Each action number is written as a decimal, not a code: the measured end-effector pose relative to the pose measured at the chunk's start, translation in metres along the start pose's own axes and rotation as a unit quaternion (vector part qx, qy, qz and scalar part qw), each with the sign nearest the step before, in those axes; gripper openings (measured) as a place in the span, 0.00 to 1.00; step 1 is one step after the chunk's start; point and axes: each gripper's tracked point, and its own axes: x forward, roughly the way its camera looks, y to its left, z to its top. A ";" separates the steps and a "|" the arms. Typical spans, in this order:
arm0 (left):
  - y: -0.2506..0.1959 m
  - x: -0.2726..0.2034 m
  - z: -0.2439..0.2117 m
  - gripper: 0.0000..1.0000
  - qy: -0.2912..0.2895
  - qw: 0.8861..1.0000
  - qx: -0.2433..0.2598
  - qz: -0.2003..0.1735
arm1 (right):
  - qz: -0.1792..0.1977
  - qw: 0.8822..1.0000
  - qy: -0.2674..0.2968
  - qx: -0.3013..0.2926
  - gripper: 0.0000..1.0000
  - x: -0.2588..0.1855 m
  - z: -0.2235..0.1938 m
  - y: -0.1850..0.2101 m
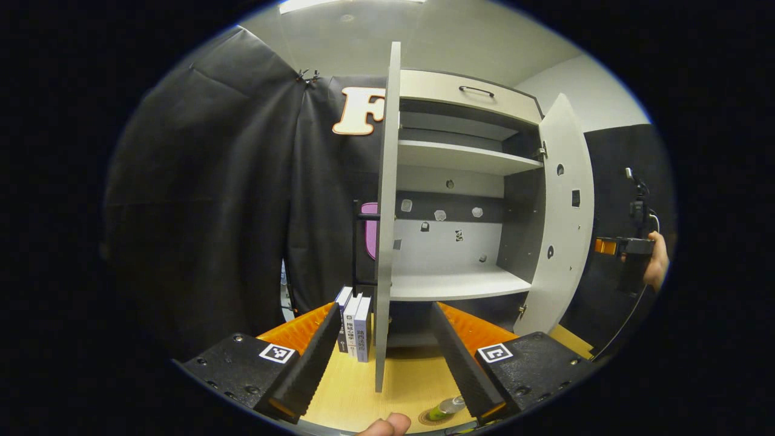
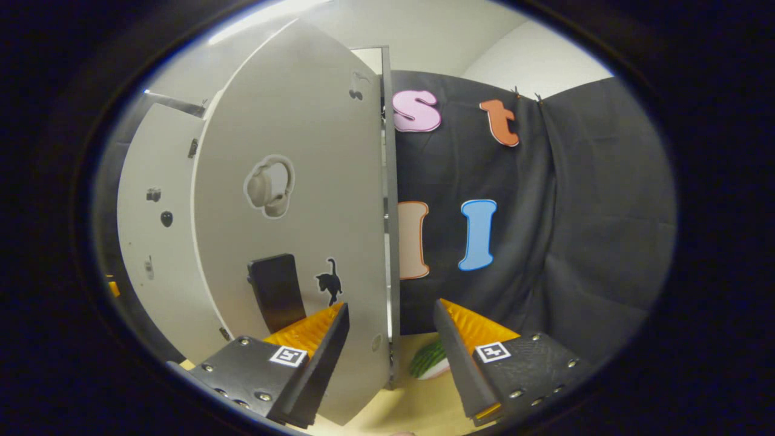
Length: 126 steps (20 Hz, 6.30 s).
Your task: Grasp the bottle in the cabinet with the left hand and place it on the coaster, then close the right door with the right hand and the left door with the left hand.
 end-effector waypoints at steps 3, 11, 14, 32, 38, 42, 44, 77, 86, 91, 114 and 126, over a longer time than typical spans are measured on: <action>0.013 0.002 -0.005 0.94 0.007 1.000 0.005 0.005 | -0.010 1.000 -0.002 -0.002 0.82 0.004 0.000 0.002; 0.047 0.025 -0.006 0.94 0.010 1.000 0.003 0.017 | 0.014 1.000 0.004 0.005 0.87 0.016 -0.006 0.040; 0.055 0.031 -0.006 0.94 0.001 1.000 0.003 0.015 | 0.015 1.000 0.002 -0.006 0.92 0.018 -0.011 0.056; 0.140 0.100 0.030 0.96 -0.017 1.000 0.008 0.022 | 0.019 1.000 -0.019 -0.001 0.89 -0.034 -0.024 0.092; 0.079 0.122 0.035 0.87 -0.017 0.997 0.032 -0.068 | 0.027 0.999 -0.011 -0.022 0.93 -0.064 -0.045 0.096; 0.037 0.123 0.027 0.87 0.001 0.994 0.009 -0.108 | 0.022 1.000 -0.019 -0.010 0.93 -0.069 -0.044 0.091; 0.036 0.135 0.031 0.87 -0.004 0.995 0.020 -0.094 | 0.023 1.000 -0.017 0.000 0.92 -0.069 -0.041 0.090; -0.011 0.159 0.016 0.93 -0.007 0.995 -0.009 -0.103 | 0.068 0.997 -0.026 0.008 0.93 -0.048 -0.007 0.158; -0.048 0.154 0.012 0.93 0.002 0.993 0.005 -0.117 | 0.069 0.997 -0.034 0.001 0.93 -0.085 0.001 0.151; -0.066 0.127 0.019 0.93 0.000 0.993 0.007 -0.117 | 0.067 0.997 -0.037 -0.011 0.93 -0.122 0.003 0.143; -0.081 -0.043 0.027 0.95 -0.026 0.998 0.019 -0.057 | 0.040 0.998 -0.045 -0.006 0.93 -0.263 -0.024 0.081; -0.085 -0.048 0.010 0.92 -0.014 0.998 0.006 -0.059 | 0.041 0.998 -0.046 0.004 0.93 -0.274 -0.032 0.061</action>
